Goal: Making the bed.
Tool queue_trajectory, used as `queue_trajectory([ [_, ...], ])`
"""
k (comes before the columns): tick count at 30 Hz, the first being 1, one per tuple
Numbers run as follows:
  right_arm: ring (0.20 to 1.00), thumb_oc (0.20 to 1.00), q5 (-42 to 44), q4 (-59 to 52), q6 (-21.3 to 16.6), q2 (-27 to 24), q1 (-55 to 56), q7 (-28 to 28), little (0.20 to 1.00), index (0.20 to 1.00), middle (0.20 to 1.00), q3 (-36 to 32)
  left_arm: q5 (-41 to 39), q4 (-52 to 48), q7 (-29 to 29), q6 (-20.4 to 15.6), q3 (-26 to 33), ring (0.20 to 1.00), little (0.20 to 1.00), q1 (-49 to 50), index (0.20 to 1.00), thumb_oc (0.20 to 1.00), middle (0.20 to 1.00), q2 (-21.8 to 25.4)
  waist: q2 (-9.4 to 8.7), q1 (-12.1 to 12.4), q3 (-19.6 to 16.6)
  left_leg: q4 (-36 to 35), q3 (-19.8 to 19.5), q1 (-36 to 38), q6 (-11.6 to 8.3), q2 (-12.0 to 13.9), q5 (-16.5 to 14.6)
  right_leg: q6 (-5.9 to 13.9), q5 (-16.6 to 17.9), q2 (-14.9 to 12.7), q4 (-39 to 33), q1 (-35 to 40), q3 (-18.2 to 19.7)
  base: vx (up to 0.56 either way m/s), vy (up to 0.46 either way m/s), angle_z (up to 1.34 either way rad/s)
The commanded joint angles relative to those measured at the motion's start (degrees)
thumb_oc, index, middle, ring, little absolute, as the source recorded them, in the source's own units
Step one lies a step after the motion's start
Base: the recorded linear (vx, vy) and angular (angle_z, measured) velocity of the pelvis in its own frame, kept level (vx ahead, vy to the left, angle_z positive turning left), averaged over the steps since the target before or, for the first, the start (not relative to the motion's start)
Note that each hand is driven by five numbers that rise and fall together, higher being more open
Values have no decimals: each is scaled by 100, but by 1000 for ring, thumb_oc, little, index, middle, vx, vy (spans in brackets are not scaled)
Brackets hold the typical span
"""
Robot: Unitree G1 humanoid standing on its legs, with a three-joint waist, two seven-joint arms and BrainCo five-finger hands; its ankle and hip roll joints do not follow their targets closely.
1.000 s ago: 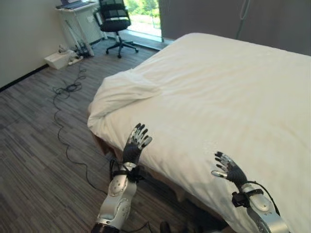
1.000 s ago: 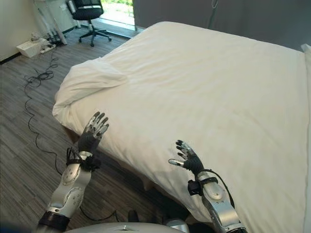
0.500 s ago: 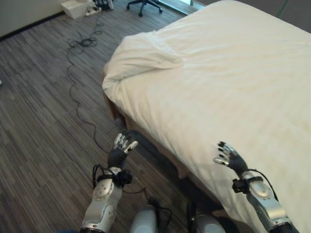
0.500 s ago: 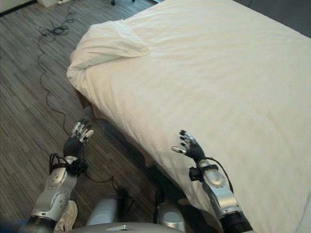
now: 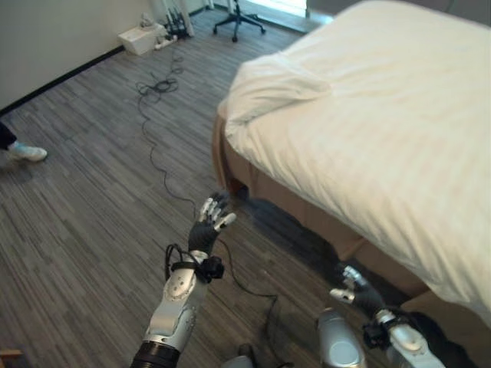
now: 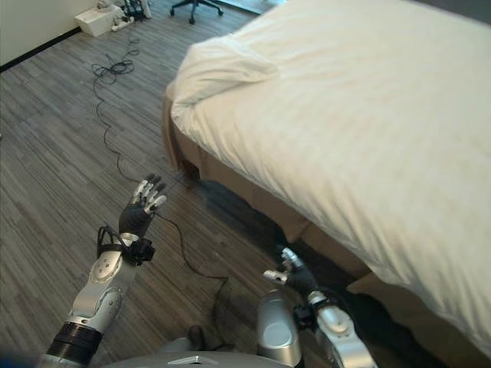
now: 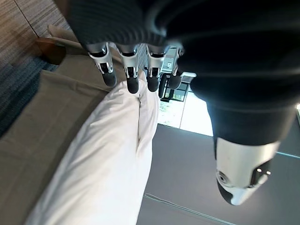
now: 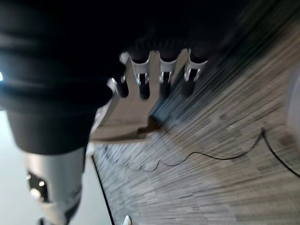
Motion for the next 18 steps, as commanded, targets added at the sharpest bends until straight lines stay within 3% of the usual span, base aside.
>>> queue_trajectory([
  [1, 1000, 1000, -41, -40, -285, -23, -269, -26, 1000, 1000, 1000, -114, 137, -252, -25, -290, 179, 1000, 1000, -43, 1000, 1000, 1000, 98, -337, 9, -525, -93, -306, -158, 223, -570, 51, -418, 447, 340, -2301, 654, -96, 11, 15, 33],
  [3, 1000, 1000, -68, -77, -264, -74, -403, -43, 1000, 1000, 1000, -32, 124, -195, -12, -276, 249, 1000, 1000, 158, 1000, 1000, 1000, -32, -418, 167, -683, -162, -286, -193, 204, -634, 97, -439, 469, 463, -2894, 966, 116, -9, 9, 0],
  [5, 1000, 1000, 3, -168, -276, -92, -508, -104, 1000, 1000, 1000, -63, -28, -270, 44, -303, 315, 1000, 1000, 303, 1000, 1000, 1000, -91, -417, 320, -673, -253, -232, -189, 219, -652, 167, -371, 628, 440, -3001, 957, -20, -34, 39, -3],
  [18, 1000, 1000, -147, -163, -187, -51, -414, -116, 1000, 1000, 1000, 93, -7, -273, 21, -152, 175, 1000, 1000, 416, 1000, 1000, 1000, -50, -475, 394, -782, -316, -265, -107, 339, -817, 188, -392, 665, 358, -3443, 1310, 85, -13, 51, -2],
])
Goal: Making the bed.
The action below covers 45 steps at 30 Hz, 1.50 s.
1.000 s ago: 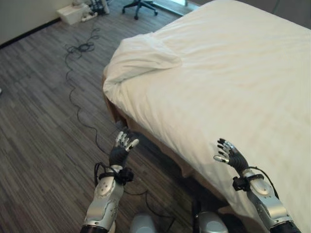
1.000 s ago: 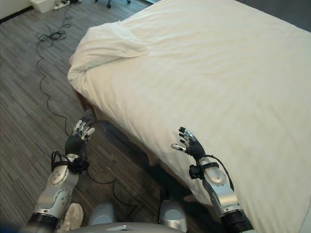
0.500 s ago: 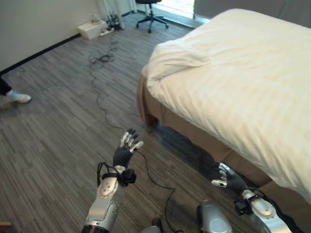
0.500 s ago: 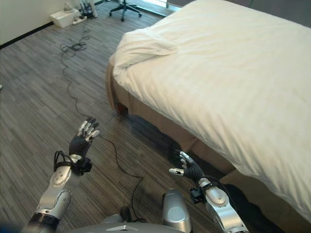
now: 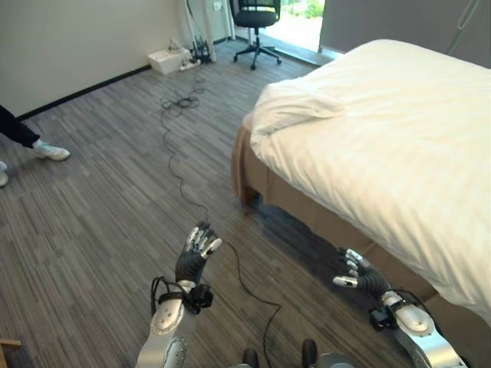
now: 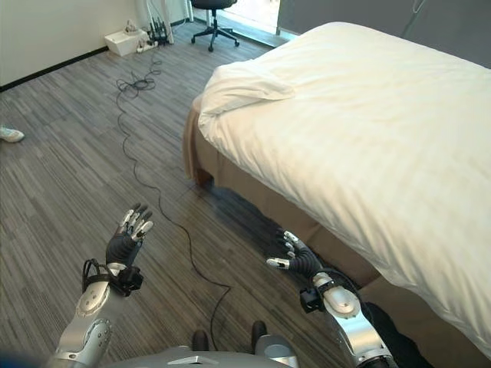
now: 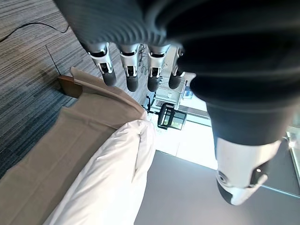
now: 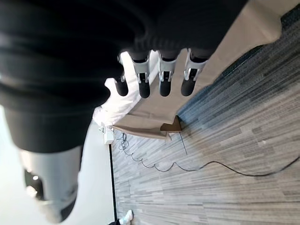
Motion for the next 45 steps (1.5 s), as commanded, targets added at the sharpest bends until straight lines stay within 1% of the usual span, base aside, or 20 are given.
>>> queue_trajectory([
  [1, 1000, 1000, 11, -134, -235, 36, -313, -5, 1000, 1000, 1000, 85, 50, -122, 16, -166, 32, 1000, 1000, -291, 1000, 1000, 1000, 198, -159, 55, -24, 264, -235, -31, 132, -224, -372, 107, 15, -55, 409, -289, 157, 7, 69, 1],
  [10, 1000, 1000, -162, -46, -274, 10, -543, -107, 1000, 1000, 1000, 107, -74, -122, 449, -409, 532, 1000, 1000, -326, 1000, 1000, 1000, 156, -180, 241, 117, 586, -229, -161, 253, -303, -573, 293, 46, -303, 804, -446, 95, 8, 91, -3],
  [13, 1000, 1000, -287, -73, -305, 74, -588, -123, 1000, 1000, 1000, 103, -88, -79, 600, -481, 573, 1000, 1000, -518, 1000, 1000, 1000, 96, -110, 236, 249, 667, -304, -93, 463, -446, -655, 408, 575, -652, 2440, -1046, 143, 22, 208, 6],
  [16, 1000, 1000, -250, -110, -346, 147, -527, -193, 1000, 1000, 1000, 56, 5, 76, 668, -464, 385, 1000, 1000, -840, 1000, 1000, 1000, 110, 13, 0, 411, 525, -510, 270, 539, -432, -712, 249, 757, -566, 3480, -1686, 321, 199, 233, 29],
  [19, 1000, 1000, -33, -85, -373, 150, -435, -98, 1000, 1000, 1000, -10, 24, 91, 532, -464, 248, 1000, 1000, -1105, 1000, 1000, 1000, 164, -30, -261, 362, 349, -659, 738, 452, -442, -851, 242, 579, -363, 2759, -2177, 11, 368, 40, 70],
  [20, 1000, 1000, 7, -47, -398, 67, -384, -94, 1000, 1000, 1000, -76, -24, 162, 441, -449, 77, 1000, 1000, -1249, 1000, 1000, 1000, 165, -56, -497, 294, 274, -901, 1168, 377, -401, -1095, 281, 576, -8, 1840, -2291, -189, 669, -18, 46],
  [25, 1000, 1000, 14, -153, -403, -27, -368, -147, 1000, 1000, 1000, -149, 29, 228, 409, -466, -129, 1000, 1000, -1402, 1000, 1000, 1000, 121, -161, -627, 91, 402, -1156, 1525, 142, -308, -1240, 275, 641, 122, 859, -2066, -514, 433, -50, 52],
  [26, 1000, 1000, 90, -141, -397, -26, -356, -136, 1000, 1000, 1000, -141, 7, 216, 378, -464, -129, 1000, 1000, -1357, 1000, 1000, 1000, 91, -144, -601, -16, 783, -1158, 1471, 43, -260, -1124, 139, 537, 263, 806, -1860, -397, 668, -55, -1],
  [27, 1000, 1000, 77, 28, -412, -93, -526, -212, 1000, 1000, 1000, -81, -160, 224, 418, -497, -185, 1000, 1000, -1350, 1000, 1000, 1000, -28, -29, -558, -103, 2292, -892, 1004, -393, -180, -264, -98, 391, 419, 866, -1496, -372, 511, -37, -2],
  [28, 1000, 1000, 78, 31, -413, -92, -531, -212, 1000, 1000, 1000, -81, -160, 226, 418, -498, -184, 1000, 1000, -1355, 1000, 1000, 1000, -26, -49, -572, -120, 2310, -906, 962, -392, -203, -250, -98, 413, 393, 852, -1517, -376, 438, -40, 0],
  [30, 1000, 1000, 454, -99, -493, -100, -573, -253, 1000, 1000, 1000, -126, -284, 130, 358, -519, -240, 1000, 1000, -1417, 1000, 1000, 1000, -19, -178, -601, -46, 4265, -249, 115, -909, 35, 622, -310, 330, 265, 691, -1108, -441, 332, -153, 8],
  [32, 1000, 1000, 712, -48, -480, -79, -563, -411, 1000, 1000, 1000, -132, -234, 70, 374, -460, -405, 1000, 1000, -1543, 1000, 1000, 1000, 43, -337, -330, 184, 5505, 186, -904, -866, 69, 495, -479, 101, 186, 547, -527, -357, 507, -110, 16],
  [33, 1000, 1000, 463, -113, -456, -171, -672, -614, 1000, 1000, 1000, -99, -444, 146, 534, -523, -478, 1000, 1000, -1779, 1000, 1000, 1000, -38, -295, -213, 319, 4575, 252, -1726, -562, 221, 161, -351, 72, 61, 261, -90, -149, 440, 60, -6],
  [36, 1000, 1000, 595, -177, -493, -134, -590, -528, 1000, 1000, 1000, -129, -488, 176, 480, -530, -541, 1000, 1000, -1813, 1000, 1000, 1000, -40, -255, -174, 242, 3479, 193, -1786, -477, 474, 150, -194, -31, -124, 182, 88, -55, 432, 162, -54],
  [37, 1000, 1000, 513, -165, -520, -133, -500, -539, 1000, 1000, 1000, -164, -465, 215, 448, -529, -545, 1000, 1000, -1804, 1000, 1000, 1000, -3, -189, -164, 213, 2390, 228, -1619, -440, 660, 180, -101, -196, -200, 207, 206, 39, 463, 279, -73],
  [39, 1000, 1000, 193, -139, -495, -161, -437, -586, 1000, 1000, 1000, -152, -433, 310, 473, -519, -552, 1000, 1000, -1759, 1000, 1000, 1000, 2, -37, -150, 192, 1628, -243, -1416, -464, 751, 199, -20, -404, -319, 344, 322, 302, 540, 471, -79],
  [40, 1000, 1000, -23, -185, -514, -218, -441, -612, 1000, 1000, 1000, -110, -402, 285, 571, -570, -402, 1000, 1000, -1629, 1000, 1000, 1000, 25, 61, -32, 179, 1215, -1571, -1377, -735, 946, 603, 74, -489, -516, 502, 302, 874, 595, 632, -137],
  [41, 1000, 1000, -9, -175, -505, -215, -476, -589, 1000, 1000, 1000, -83, -403, 273, 608, -595, -306, 1000, 1000, -1580, 1000, 1000, 1000, 36, 85, 1, 153, 1301, -2192, -1279, -821, 1030, 697, 127, -487, -604, 557, 238, 1203, 587, 656, -175],
  [43, 1000, 1000, 49, -71, -471, -207, -511, -488, 1000, 1000, 1000, -71, -381, 184, 599, -618, -74, 1000, 1000, -1410, 1000, 1000, 1000, 98, 75, 42, 89, 1614, -3036, -1040, -924, 940, 681, 281, -431, -701, 602, 115, 1846, 399, 486, -198],
  [45, 1000, 1000, 41, -3, -409, -159, -470, -356, 1000, 1000, 1000, -92, -342, 118, 573, -616, 56, 1000, 1000, -1217, 1000, 1000, 1000, 95, 156, -19, -51, 1330, -3258, -848, -985, 891, 410, 509, -334, -869, 702, -2, 2208, 411, 652, -161],
])
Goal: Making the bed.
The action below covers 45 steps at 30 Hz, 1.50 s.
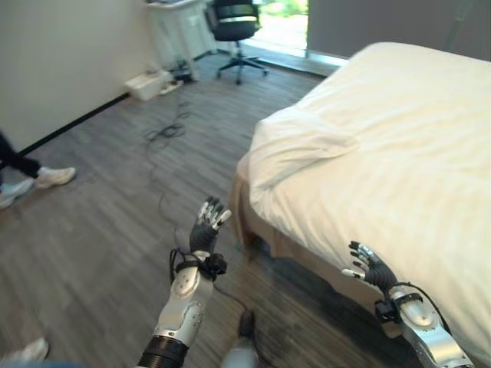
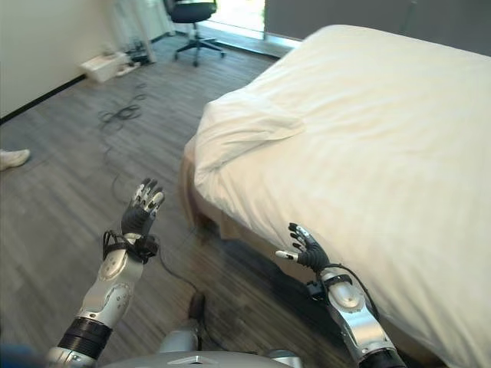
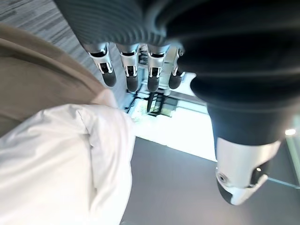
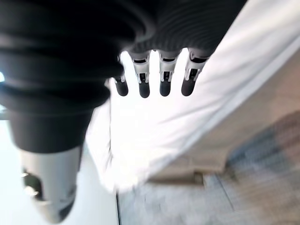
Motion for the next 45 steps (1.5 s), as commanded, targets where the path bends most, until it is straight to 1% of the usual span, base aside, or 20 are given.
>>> queue_trajectory([
  [1, 1000, 1000, -69, -439, -163, -218, 80, 208, 1000, 1000, 1000, -104, 147, -688, -176, -404, 180, 1000, 1000, 157, 1000, 1000, 1000, 117, 204, 8, -415, -341, 475, 470, -604, 752, -707, 483, 1246, -992, -417, -1139, 138, 312, 578, -149],
  [2, 1000, 1000, -70, -441, -162, -213, 81, 208, 1000, 1000, 1000, -107, 146, -686, -178, -405, 178, 1000, 1000, 154, 1000, 1000, 1000, 122, 191, 49, -436, -369, 517, 461, -601, 747, -671, 496, 1281, -1001, -435, -1182, 189, 273, 578, -168],
  [3, 1000, 1000, -92, -405, -134, -135, 102, 146, 1000, 1000, 1000, -137, 175, -680, -202, -379, 130, 1000, 1000, 161, 1000, 1000, 1000, 154, 168, -3, -419, -503, 666, 599, -478, 670, -829, 555, 1674, -1127, -214, -1347, 309, 122, 427, -127],
  [4, 1000, 1000, -68, -315, -136, -23, 41, 0, 1000, 1000, 1000, -154, 248, -653, -170, -364, 102, 1000, 1000, 132, 1000, 1000, 1000, 191, 164, 26, -354, -484, 930, 717, -323, 601, -948, 391, 2052, -1239, 24, -1625, 236, 144, 570, -105],
  [6, 1000, 1000, 179, -198, -152, 179, -70, -86, 1000, 1000, 1000, -127, 298, -723, -162, -371, 157, 1000, 1000, 117, 1000, 1000, 1000, 324, 246, 48, -160, -555, 1361, 912, -111, 474, -976, 137, 2456, -1289, 402, -2031, -149, 23, 582, -133],
  [7, 1000, 1000, 383, -190, -140, 303, 24, 6, 1000, 1000, 1000, -129, 429, -767, -192, -329, 233, 1000, 1000, 182, 1000, 1000, 1000, 391, 285, 38, -127, -635, 1584, 974, -4, 401, -957, 77, 2461, -1381, 460, -2181, -631, -16, 606, -132],
  [8, 1000, 1000, 322, -147, -112, 312, 36, 99, 1000, 1000, 1000, -75, 457, -772, -214, -314, 255, 1000, 1000, 226, 1000, 1000, 1000, 406, 293, 34, -133, -627, 1697, 977, 62, 342, -946, 71, 2356, -1354, 507, -2248, -953, 4, 591, -92],
  [9, 1000, 1000, 165, -145, -108, 252, 43, 189, 1000, 1000, 1000, -17, 472, -722, -217, -282, 326, 1000, 1000, 246, 1000, 1000, 1000, 437, 275, 95, -133, -668, 1923, 1038, 114, 271, -980, 85, 2153, -1355, 416, -2219, -1706, -21, 452, -82],
  [10, 1000, 1000, 15, -159, -89, 193, 68, 205, 1000, 1000, 1000, -27, 466, -750, -248, -264, 372, 1000, 1000, 286, 1000, 1000, 1000, 459, 267, 117, -151, -709, 2043, 1002, 170, 196, -921, 96, 2075, -1321, 392, -2190, -2086, -67, 447, -85],
  [11, 1000, 1000, -78, -140, -80, 160, 55, 197, 1000, 1000, 1000, -21, 467, -737, -251, -249, 398, 1000, 1000, 315, 1000, 1000, 1000, 448, 277, 187, -119, -749, 2244, 1008, 208, 160, -915, 89, 1875, -1302, 421, -2103, -2728, -173, 498, -120],
  [12, 1000, 1000, -161, 2, -63, 126, 9, 170, 1000, 1000, 1000, -50, 514, -770, -263, -196, 479, 1000, 1000, 417, 1000, 1000, 1000, 379, 308, 244, -82, -773, 2602, 1005, 289, 76, -883, 58, 1463, -1099, 736, -1993, -3314, -139, 383, -122],
  [14, 1000, 1000, -150, 48, -70, 149, -29, 171, 1000, 1000, 1000, -53, 497, -797, -271, -185, 527, 1000, 1000, 471, 1000, 1000, 1000, 343, 309, 245, -108, -778, 2743, 968, 303, 42, -840, 53, 1379, -1029, 767, -1924, -3452, -124, 271, -133],
  [15, 1000, 1000, -100, 79, -83, 204, -105, 200, 1000, 1000, 1000, -22, 484, -872, -293, -147, 575, 1000, 1000, 602, 1000, 1000, 1000, 257, 318, 343, -103, -788, 3112, 972, 369, 4, -810, 37, 1220, -1032, 1124, -1698, -3730, -117, 219, -113],
  [18, 1000, 1000, -96, 57, -81, 239, -99, 251, 1000, 1000, 1000, 13, 444, -922, -384, -105, 552, 1000, 1000, 745, 1000, 1000, 1000, 210, 313, 396, -144, -802, 3317, 967, 413, -25, -807, 30, 1163, -1015, 1295, -1595, -3708, -103, 83, -107],
  [21, 1000, 1000, -174, 97, -58, 229, 8, 316, 1000, 1000, 1000, 74, 422, -879, -525, -66, 491, 1000, 1000, 917, 1000, 1000, 1000, 155, 178, 476, -306, -802, 3530, 842, 314, -82, -772, -28, 986, -663, -188, -1097, -3568, -70, -39, -85],
  [22, 1000, 1000, -174, 97, -59, 229, 8, 316, 1000, 1000, 1000, 74, 422, -878, -525, -66, 490, 1000, 1000, 917, 1000, 1000, 1000, 155, 179, 477, -311, -803, 3530, 838, 313, -81, -771, -28, 992, -660, -196, -1098, -3569, -54, -73, -82],
  [23, 1000, 1000, -133, 48, -41, 191, 9, 311, 1000, 1000, 1000, 112, 356, -876, -563, -41, 453, 1000, 1000, 983, 1000, 1000, 1000, 118, 159, 502, -388, -813, 3680, 777, 283, -40, -752, -22, 915, -495, -701, -894, -3483, -43, -60, -124],
  [25, 1000, 1000, -84, -19, -39, 154, 71, 328, 1000, 1000, 1000, 117, 311, -902, -615, 3, 404, 1000, 1000, 1045, 1000, 1000, 1000, 101, 138, 501, -423, -862, 3787, 759, 257, -20, -697, -39, 901, -388, -982, -802, -3398, -41, -62, -114],
  [33, 1000, 1000, 50, -66, -75, 113, 271, 226, 1000, 1000, 1000, 4, 323, -913, -667, 34, 61, 1000, 1000, 824, 1000, 1000, 1000, 62, 132, 294, -438, -1017, 3891, 796, 163, 34, -513, -88, 984, -173, -1357, -704, -3168, -53, -63, 1],
  [45, 1000, 1000, -49, -81, -59, 9, 208, 274, 1000, 1000, 1000, 189, 266, -845, -677, 62, -52, 1000, 1000, 873, 1000, 1000, 1000, 17, 163, 278, -397, -949, 3806, 725, 93, 66, -417, -154, 1034, -82, -1440, -677, -3138, -47, -56, 6],
])
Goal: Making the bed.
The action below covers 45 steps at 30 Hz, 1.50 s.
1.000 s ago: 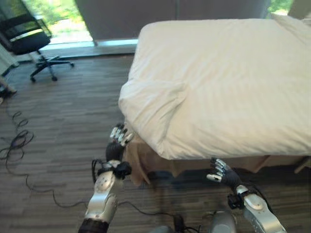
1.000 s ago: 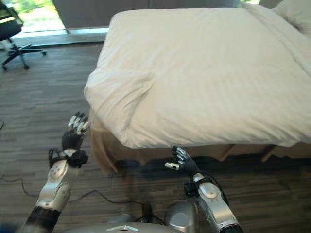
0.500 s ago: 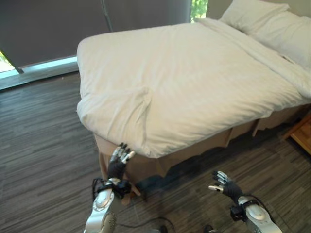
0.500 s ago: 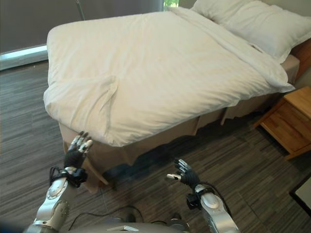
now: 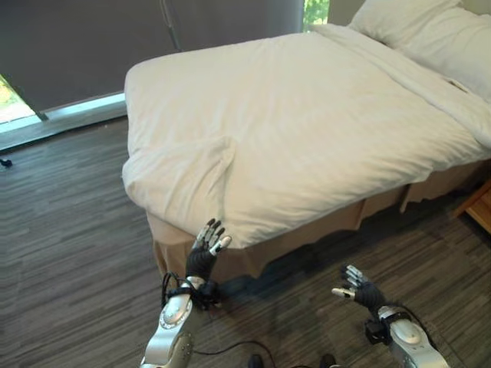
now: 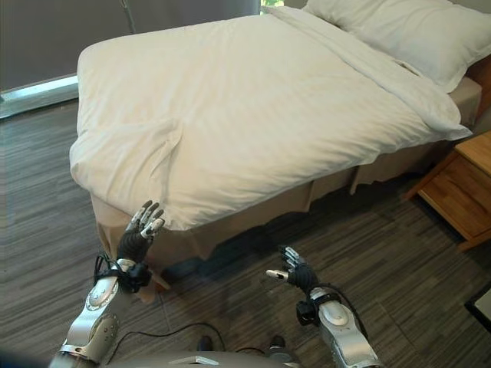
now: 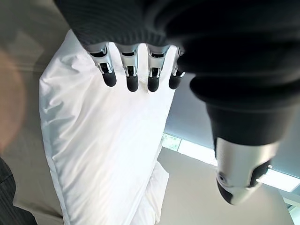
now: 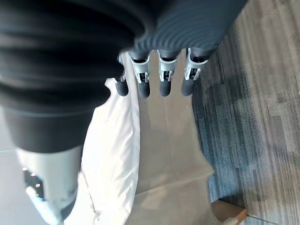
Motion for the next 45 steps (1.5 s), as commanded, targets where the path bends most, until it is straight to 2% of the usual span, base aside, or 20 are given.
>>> queue_trajectory([
  [1, 1000, 1000, 7, -106, -303, -190, -325, 14, 1000, 1000, 1000, 130, 33, -69, -24, -252, 116, 1000, 1000, -291, 1000, 1000, 1000, 26, -157, -22, 51, 463, 541, -225, -111, 116, 204, -280, -354, 195, 238, -90, 35, -97, -45, 5],
  [3, 1000, 1000, 77, -105, -331, -235, -392, 2, 1000, 1000, 1000, 168, 20, -68, 4, -309, 111, 1000, 1000, -353, 1000, 1000, 1000, 37, -176, 42, 266, 1133, 281, -555, -224, 83, 126, -335, -386, 101, 345, -137, 49, -191, -22, 13],
  [6, 1000, 1000, -48, -27, -328, -360, -622, 35, 1000, 1000, 1000, 358, -28, -43, 67, -362, 104, 1000, 1000, -455, 1000, 1000, 1000, 13, -163, 219, 433, 1435, -747, -705, -395, -123, 62, -368, -320, -17, 522, -450, 294, -112, 58, 8],
  [8, 1000, 1000, -67, -18, -322, -377, -669, 50, 1000, 1000, 1000, 379, -74, -51, 46, -362, 116, 1000, 1000, -477, 1000, 1000, 1000, -6, -206, 215, 412, 1438, -841, -723, -401, -5, 20, -321, -250, -125, 519, -514, 323, -21, 93, -46],
  [9, 1000, 1000, -33, -109, -316, -399, -628, 80, 1000, 1000, 1000, 327, -54, -118, 38, -366, 127, 1000, 1000, -450, 1000, 1000, 1000, 4, -271, 199, 392, 1510, -993, -617, -426, 406, 28, -240, -202, -253, 504, -523, 405, 11, 140, -44],
  [11, 1000, 1000, 29, -115, -338, -425, -607, 72, 1000, 1000, 1000, 269, -77, -100, 64, -395, 102, 1000, 1000, -462, 1000, 1000, 1000, 7, -227, 187, 364, 1379, -1379, -423, -468, 731, 248, -175, -177, -305, 532, -571, 507, -1, 296, -39],
  [12, 1000, 1000, 127, -126, -362, -476, -566, 45, 1000, 1000, 1000, 204, -101, -96, 122, -435, 75, 1000, 1000, -539, 1000, 1000, 1000, 21, -149, 114, 303, 1296, -1794, -220, -622, 1128, 632, -50, -110, -452, 598, -710, 625, -9, 313, -46],
  [16, 1000, 1000, 229, -46, -349, -522, -573, 9, 1000, 1000, 1000, 144, -107, -79, 153, -448, 83, 1000, 1000, -624, 1000, 1000, 1000, 24, -5, -1, 261, 1203, -2038, 85, -828, 1547, 983, 157, 17, -693, 689, -874, 751, -47, 384, -15],
  [18, 1000, 1000, 439, 83, -310, -449, -600, -19, 1000, 1000, 1000, 78, -100, -104, 130, -453, 155, 1000, 1000, -595, 1000, 1000, 1000, 45, 69, 12, 220, 1090, -2217, 283, -988, 1608, 774, 387, 210, -930, 724, -1033, 912, -70, 539, -39],
  [20, 1000, 1000, 508, 101, -300, -432, -616, -9, 1000, 1000, 1000, 25, -105, -73, 105, -456, 192, 1000, 1000, -559, 1000, 1000, 1000, 63, 86, 36, 210, 1064, -2177, 304, -964, 1566, 515, 467, 331, -1020, 688, -1070, 961, -63, 349, -1],
  [22, 1000, 1000, 596, 131, -283, -298, -568, -53, 1000, 1000, 1000, -52, -149, -35, 66, -450, 218, 1000, 1000, -529, 1000, 1000, 1000, 110, 37, 22, 182, 903, -1796, 426, -879, 1441, -273, 619, 563, -1275, 615, -1149, 1006, -163, 521, -26],
  [23, 1000, 1000, 712, 170, -299, -63, -477, -191, 1000, 1000, 1000, -203, -68, 93, 56, -428, 141, 1000, 1000, -596, 1000, 1000, 1000, 209, -32, -17, 209, 584, -1483, 605, -754, 1265, -744, 619, 1074, -1470, 384, -1217, 1060, -191, 504, -25],
  [24, 1000, 1000, 712, 171, -299, -57, -478, -193, 1000, 1000, 1000, -205, -68, 98, 56, -431, 137, 1000, 1000, -601, 1000, 1000, 1000, 214, -41, -2, 213, 586, -1470, 612, -750, 1258, -746, 619, 1090, -1473, 363, -1211, 1070, -226, 538, -7],
  [26, 1000, 1000, 956, 117, -348, 366, -469, -284, 1000, 1000, 1000, -204, 167, 60, 114, -377, 274, 1000, 1000, -509, 1000, 1000, 1000, 442, -82, 38, 306, 69, -1066, 789, -479, 959, -728, 619, 1742, -1542, 189, -1683, 966, -284, 531, 1],
  [29, 1000, 1000, 939, 162, -347, 436, -479, -282, 1000, 1000, 1000, -160, 286, 69, 136, -337, 362, 1000, 1000, -478, 1000, 1000, 1000, 474, -61, 113, 397, 169, -928, 704, -377, 836, -668, 619, 1606, -1583, 322, -1780, 620, -264, 399, -69],
  [31, 1000, 1000, 1168, 89, -315, 518, -419, -106, 1000, 1000, 1000, 31, 229, 134, 100, -381, 416, 1000, 1000, -549, 1000, 1000, 1000, 603, -51, 94, 500, 306, -961, 438, -180, 597, -501, 576, 1112, -1310, 1382, -1537, 1229, -342, 457, -25],
  [36, 1000, 1000, 847, 77, -356, 286, -382, -117, 1000, 1000, 1000, -125, 409, 173, 64, -226, 363, 1000, 1000, -434, 1000, 1000, 1000, 450, 86, 141, 374, 270, -786, 181, 263, 194, -250, 51, -248, -186, 2929, -1321, 727, -178, 346, -17],
  [40, 1000, 1000, 1078, 125, -372, 383, -424, -118, 1000, 1000, 1000, -110, 311, 75, 3, -212, 353, 1000, 1000, -305, 1000, 1000, 1000, 277, -59, 287, 197, 238, -527, 150, 186, 33, -222, -194, -608, 13, 1882, -731, 47, -60, 55, -45],
  [42, 1000, 1000, 1058, 164, -350, 310, -425, -74, 1000, 1000, 1000, 3, 319, 124, -78, -171, 268, 1000, 1000, -226, 1000, 1000, 1000, 208, -164, 313, 55, 279, -435, 71, 116, 8, -217, -231, -557, 224, 928, -397, 295, 22, -90, -33],
  [45, 1000, 1000, 1101, 81, -294, 229, -447, 2, 1000, 1000, 1000, 137, 149, 82, -81, -150, 249, 1000, 1000, -142, 1000, 1000, 1000, 141, -206, 390, 0, 237, -343, 70, 58, 15, -145, -279, -455, 305, 611, -276, 324, 26, -57, -28],
])
